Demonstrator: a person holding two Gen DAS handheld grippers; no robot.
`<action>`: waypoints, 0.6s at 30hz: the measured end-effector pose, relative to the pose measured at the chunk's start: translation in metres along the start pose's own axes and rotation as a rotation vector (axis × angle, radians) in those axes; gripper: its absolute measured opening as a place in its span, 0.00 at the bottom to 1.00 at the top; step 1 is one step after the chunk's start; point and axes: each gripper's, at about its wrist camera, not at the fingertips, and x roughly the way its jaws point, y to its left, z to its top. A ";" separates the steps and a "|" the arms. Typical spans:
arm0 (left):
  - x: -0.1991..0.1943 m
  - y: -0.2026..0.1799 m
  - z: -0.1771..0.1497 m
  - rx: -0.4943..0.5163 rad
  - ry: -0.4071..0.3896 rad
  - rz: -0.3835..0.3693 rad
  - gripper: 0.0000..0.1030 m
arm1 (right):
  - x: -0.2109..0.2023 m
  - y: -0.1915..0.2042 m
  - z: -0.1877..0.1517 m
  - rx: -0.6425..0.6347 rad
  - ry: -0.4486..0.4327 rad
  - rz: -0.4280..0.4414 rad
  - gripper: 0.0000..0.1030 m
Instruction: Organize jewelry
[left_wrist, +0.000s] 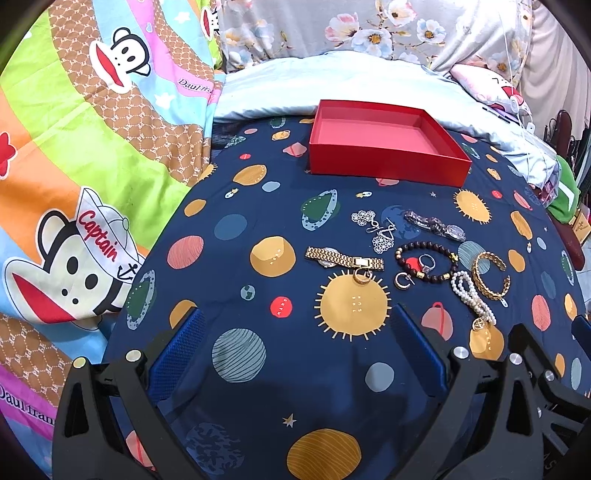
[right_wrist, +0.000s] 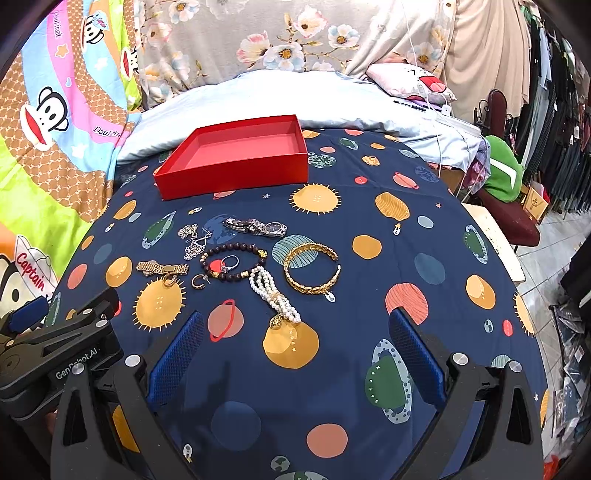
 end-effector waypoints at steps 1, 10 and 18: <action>0.001 0.001 -0.001 -0.003 0.003 -0.005 0.95 | 0.000 0.000 0.000 0.000 0.000 0.000 0.95; 0.013 0.004 0.000 -0.012 0.032 -0.008 0.95 | 0.013 -0.009 0.000 0.011 0.025 -0.009 0.95; 0.034 0.017 0.006 -0.044 0.064 0.003 0.95 | 0.030 -0.017 0.002 0.019 0.052 -0.018 0.95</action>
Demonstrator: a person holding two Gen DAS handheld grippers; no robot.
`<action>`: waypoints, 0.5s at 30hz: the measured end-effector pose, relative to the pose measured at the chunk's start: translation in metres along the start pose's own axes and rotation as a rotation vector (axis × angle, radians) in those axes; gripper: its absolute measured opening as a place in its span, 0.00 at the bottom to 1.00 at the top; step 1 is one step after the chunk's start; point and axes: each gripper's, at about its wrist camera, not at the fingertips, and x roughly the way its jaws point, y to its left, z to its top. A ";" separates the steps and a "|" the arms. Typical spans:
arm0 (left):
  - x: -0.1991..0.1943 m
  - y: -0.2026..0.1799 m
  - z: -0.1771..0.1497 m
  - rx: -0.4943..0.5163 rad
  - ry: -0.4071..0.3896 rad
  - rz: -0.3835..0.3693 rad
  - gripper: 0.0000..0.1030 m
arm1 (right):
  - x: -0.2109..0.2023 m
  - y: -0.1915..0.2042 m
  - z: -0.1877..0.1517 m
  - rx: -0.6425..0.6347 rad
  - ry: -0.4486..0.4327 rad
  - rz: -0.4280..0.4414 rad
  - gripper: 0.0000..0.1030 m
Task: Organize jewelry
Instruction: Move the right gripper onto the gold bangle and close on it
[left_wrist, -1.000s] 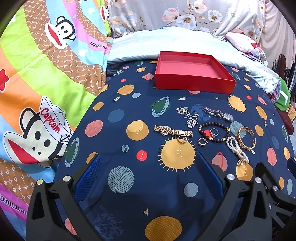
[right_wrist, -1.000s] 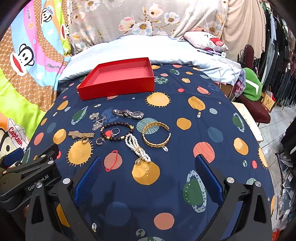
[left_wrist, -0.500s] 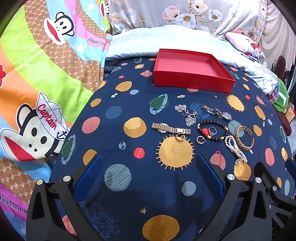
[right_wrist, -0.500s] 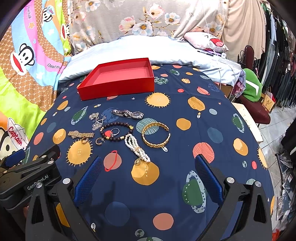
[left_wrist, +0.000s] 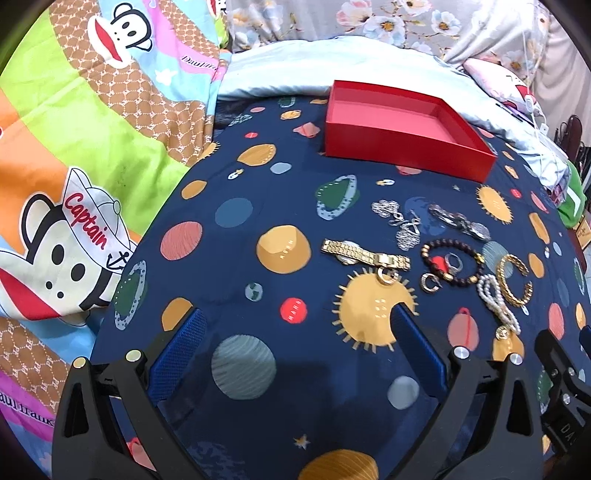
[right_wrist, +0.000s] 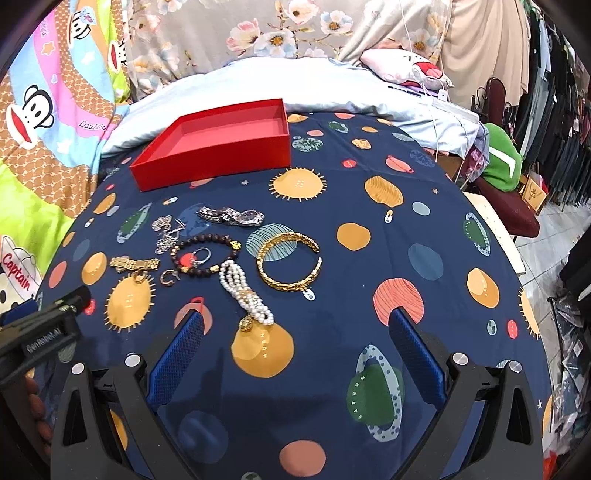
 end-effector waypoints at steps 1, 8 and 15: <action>0.003 0.002 0.001 -0.003 0.002 0.004 0.95 | 0.002 -0.001 0.000 0.000 0.003 -0.002 0.95; 0.021 0.009 0.008 -0.027 0.037 0.016 0.95 | 0.021 -0.007 0.006 -0.004 0.028 -0.018 0.95; 0.037 -0.003 0.012 -0.004 0.062 0.002 0.95 | 0.037 -0.014 0.014 0.005 0.040 -0.026 0.95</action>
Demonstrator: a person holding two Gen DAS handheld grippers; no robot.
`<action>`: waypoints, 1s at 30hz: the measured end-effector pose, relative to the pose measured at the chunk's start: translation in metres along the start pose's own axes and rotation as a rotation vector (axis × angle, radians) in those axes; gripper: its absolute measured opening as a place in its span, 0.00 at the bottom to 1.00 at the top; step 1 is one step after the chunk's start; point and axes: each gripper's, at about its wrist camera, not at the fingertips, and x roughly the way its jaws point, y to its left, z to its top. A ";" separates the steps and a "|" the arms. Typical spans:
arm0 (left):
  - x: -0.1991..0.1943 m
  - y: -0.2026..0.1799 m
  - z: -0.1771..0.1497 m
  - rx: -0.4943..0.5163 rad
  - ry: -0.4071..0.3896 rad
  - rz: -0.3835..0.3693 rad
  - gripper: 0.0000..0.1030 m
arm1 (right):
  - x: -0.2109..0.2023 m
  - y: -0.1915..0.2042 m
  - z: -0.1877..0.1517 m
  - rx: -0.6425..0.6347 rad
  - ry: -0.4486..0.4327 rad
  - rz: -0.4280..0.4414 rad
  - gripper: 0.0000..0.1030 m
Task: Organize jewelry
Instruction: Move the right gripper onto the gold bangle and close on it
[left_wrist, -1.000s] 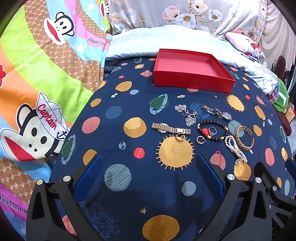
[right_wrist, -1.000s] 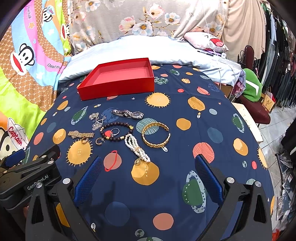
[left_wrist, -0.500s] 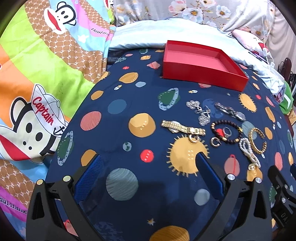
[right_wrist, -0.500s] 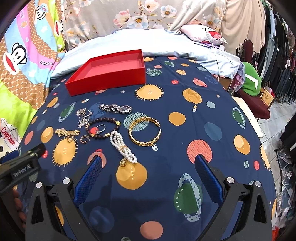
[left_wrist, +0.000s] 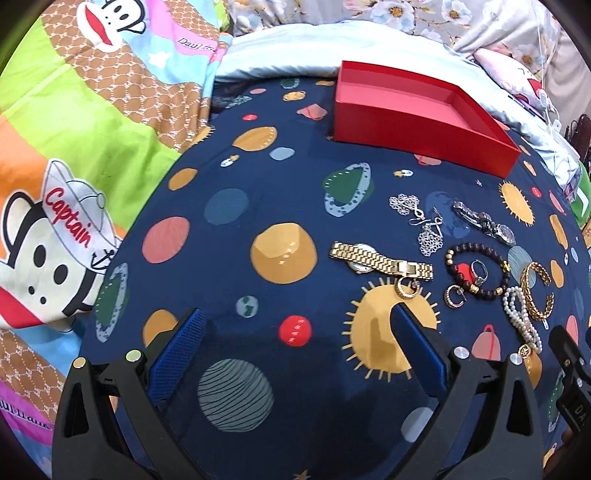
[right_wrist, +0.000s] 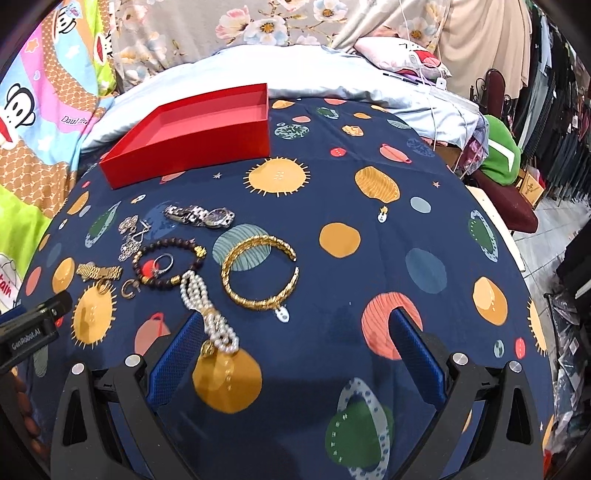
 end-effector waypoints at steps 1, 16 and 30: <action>0.001 -0.002 0.001 0.004 0.002 -0.003 0.95 | 0.001 0.000 0.001 -0.002 0.000 0.000 0.95; 0.016 -0.019 0.005 0.036 0.032 -0.022 0.95 | 0.043 0.010 0.024 -0.015 0.031 0.022 0.81; 0.012 -0.032 0.004 0.057 0.033 -0.058 0.95 | 0.051 0.012 0.031 -0.034 0.022 0.038 0.53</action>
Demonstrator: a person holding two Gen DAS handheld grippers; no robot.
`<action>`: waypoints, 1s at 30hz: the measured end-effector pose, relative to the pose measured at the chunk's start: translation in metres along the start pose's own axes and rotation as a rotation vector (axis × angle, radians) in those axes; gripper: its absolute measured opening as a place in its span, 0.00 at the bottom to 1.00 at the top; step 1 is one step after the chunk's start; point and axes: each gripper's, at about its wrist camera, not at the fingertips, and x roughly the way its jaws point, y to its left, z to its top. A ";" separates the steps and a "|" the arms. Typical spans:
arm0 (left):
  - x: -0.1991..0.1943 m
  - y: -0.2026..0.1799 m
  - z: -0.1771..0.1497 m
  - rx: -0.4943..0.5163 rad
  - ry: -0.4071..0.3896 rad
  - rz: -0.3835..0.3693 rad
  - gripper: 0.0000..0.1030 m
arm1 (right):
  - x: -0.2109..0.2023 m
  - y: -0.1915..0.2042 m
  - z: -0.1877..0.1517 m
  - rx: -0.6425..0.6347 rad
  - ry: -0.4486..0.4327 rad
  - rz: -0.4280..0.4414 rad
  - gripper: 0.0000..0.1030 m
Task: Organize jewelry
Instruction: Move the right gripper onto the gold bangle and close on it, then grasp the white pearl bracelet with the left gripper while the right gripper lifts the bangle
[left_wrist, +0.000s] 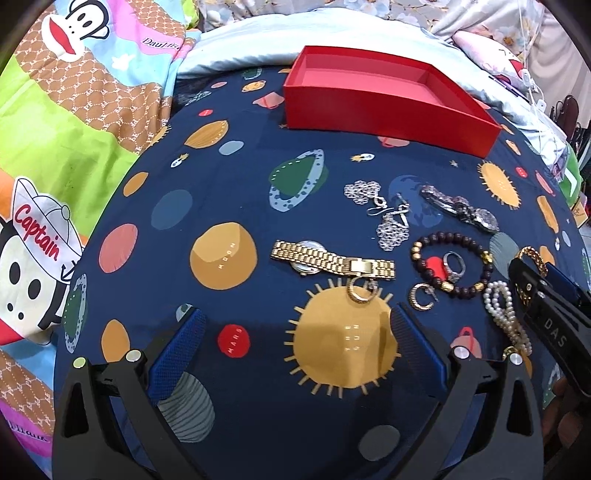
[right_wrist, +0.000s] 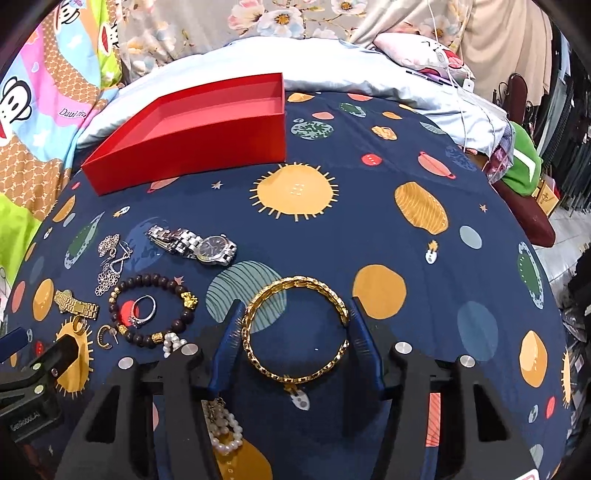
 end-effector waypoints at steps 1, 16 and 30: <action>-0.001 -0.002 -0.001 0.002 0.000 -0.006 0.95 | -0.001 -0.002 0.000 0.004 0.001 0.003 0.53; -0.019 -0.084 -0.006 0.084 0.005 -0.136 0.95 | -0.045 -0.058 -0.017 0.087 -0.005 -0.052 0.53; -0.003 -0.126 -0.011 0.134 0.036 -0.090 0.71 | -0.050 -0.083 -0.032 0.150 0.030 -0.017 0.54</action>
